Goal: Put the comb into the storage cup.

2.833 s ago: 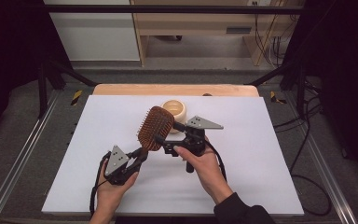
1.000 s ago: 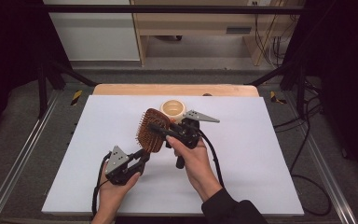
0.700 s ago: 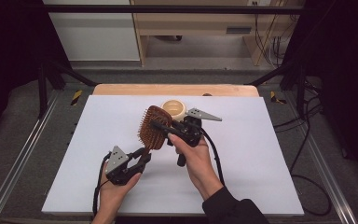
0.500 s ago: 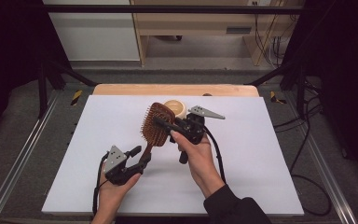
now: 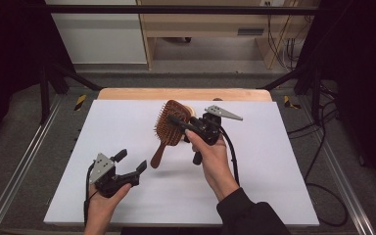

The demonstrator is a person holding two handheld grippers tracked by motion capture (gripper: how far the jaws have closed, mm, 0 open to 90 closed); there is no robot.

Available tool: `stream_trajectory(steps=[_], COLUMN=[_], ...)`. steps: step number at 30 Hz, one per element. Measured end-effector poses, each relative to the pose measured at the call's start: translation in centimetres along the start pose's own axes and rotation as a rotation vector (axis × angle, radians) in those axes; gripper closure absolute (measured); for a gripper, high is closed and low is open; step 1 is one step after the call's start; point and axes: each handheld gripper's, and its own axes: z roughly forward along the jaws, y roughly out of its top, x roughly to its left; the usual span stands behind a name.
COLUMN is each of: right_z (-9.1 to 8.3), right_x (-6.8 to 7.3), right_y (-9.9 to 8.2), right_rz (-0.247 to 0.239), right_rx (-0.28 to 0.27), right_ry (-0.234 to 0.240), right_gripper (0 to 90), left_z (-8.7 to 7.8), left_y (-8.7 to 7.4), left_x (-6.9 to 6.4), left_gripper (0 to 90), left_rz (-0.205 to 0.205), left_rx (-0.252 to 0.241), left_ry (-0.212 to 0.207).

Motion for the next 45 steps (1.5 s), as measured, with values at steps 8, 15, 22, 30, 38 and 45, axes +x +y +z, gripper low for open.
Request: stream_trajectory(steps=[8, 15, 22, 30, 38, 45], right_z=[0.1, 0.7, 1.4, 2.2, 2.9, 3.1], right_x=[-0.4, -0.2, -0.3, -0.3, -0.1, -0.1], right_y=[0.4, 1.3, 1.8, 2.5, 3.1, 3.6], right_rz=[-0.006, -0.029, -0.05, -0.047, -0.056, -0.06], right_rx=[-0.003, -0.012, -0.006, -0.012, -0.016, -0.02], right_ry=[-0.021, -0.039, -0.054, -0.057, -0.059, -0.063], right_gripper=[52.6, 52.6, 52.5, 52.5, 52.4, 52.4], left_z=[-1.7, -1.6, -1.6, -1.6, -1.7, -1.7], left_y=[-1.1, -1.4, -1.5, -1.6, -1.7, -1.7], left_x=[0.5, 0.9, 1.4, 1.7, 1.9, 1.9], left_gripper=[4.9, 4.5, 3.9, 3.9, 3.9, 3.9], left_rz=[-0.003, -0.005, -0.013, -0.013, -0.014, -0.012], left_rx=[-0.024, -0.052, -0.051, -0.054, -0.055, -0.058], left_ry=[0.031, 0.074, 0.098, 0.109, 0.12, 0.122])
